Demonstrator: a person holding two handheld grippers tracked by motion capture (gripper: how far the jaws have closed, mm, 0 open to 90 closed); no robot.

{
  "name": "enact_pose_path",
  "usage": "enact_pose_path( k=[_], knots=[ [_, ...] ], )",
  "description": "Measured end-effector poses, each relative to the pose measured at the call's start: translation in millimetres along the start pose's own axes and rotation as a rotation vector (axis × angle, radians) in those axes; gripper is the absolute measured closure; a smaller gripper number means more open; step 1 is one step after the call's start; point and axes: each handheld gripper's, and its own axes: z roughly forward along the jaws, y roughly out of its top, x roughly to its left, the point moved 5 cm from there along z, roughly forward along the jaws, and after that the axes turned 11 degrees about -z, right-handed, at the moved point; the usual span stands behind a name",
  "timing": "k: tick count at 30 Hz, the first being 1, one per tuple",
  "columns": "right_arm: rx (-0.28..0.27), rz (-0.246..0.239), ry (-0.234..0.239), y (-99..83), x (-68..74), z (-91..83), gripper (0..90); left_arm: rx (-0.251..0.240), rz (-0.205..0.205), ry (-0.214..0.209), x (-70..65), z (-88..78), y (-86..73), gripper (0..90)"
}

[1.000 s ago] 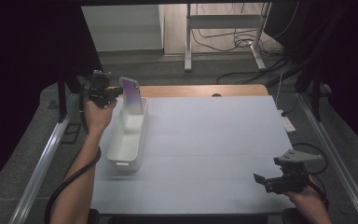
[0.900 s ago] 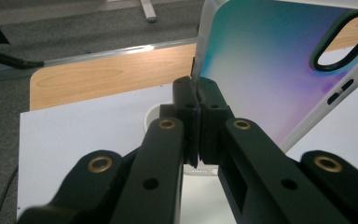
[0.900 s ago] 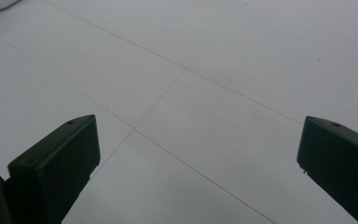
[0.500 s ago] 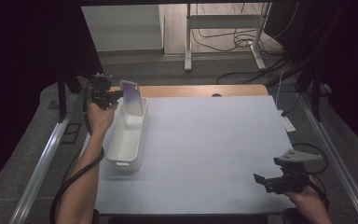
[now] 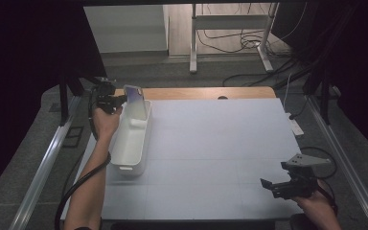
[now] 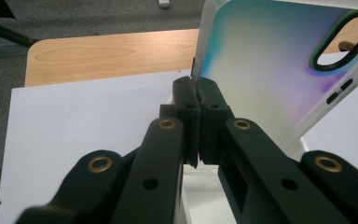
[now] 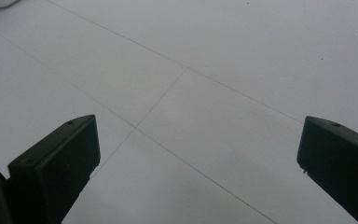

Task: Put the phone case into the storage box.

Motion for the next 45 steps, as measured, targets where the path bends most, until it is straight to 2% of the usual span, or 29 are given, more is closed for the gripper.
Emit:
enact_pose_path(
  k=[13,23,28,33,41,45],
  knots=[
    [0.005,-0.001,0.003,-0.1,0.1,0.3,0.0,0.013,-0.019,0.020,1.6,19.5,-8.6,87.8],
    [0.006,-0.001,0.006,-0.2,0.2,1.0,0.0,0.028,-0.001,0.049,1.5,28.5,-10.2,87.5],
    [0.010,-0.004,0.009,-0.1,0.9,1.0,0.0,0.042,0.003,0.048,0.6,30.7,-9.1,86.0],
    [0.008,-0.003,0.010,-0.2,0.6,1.0,0.0,0.035,-0.008,0.018,0.5,29.8,-8.0,79.6],
    [0.010,-0.005,0.012,0.0,1.1,1.2,0.0,0.026,0.018,-0.008,-2.7,26.9,-7.9,65.5],
    [0.006,-0.002,0.013,0.0,0.8,1.0,0.0,0.012,0.028,-0.022,-3.6,23.2,-7.5,53.9]
  ],
)
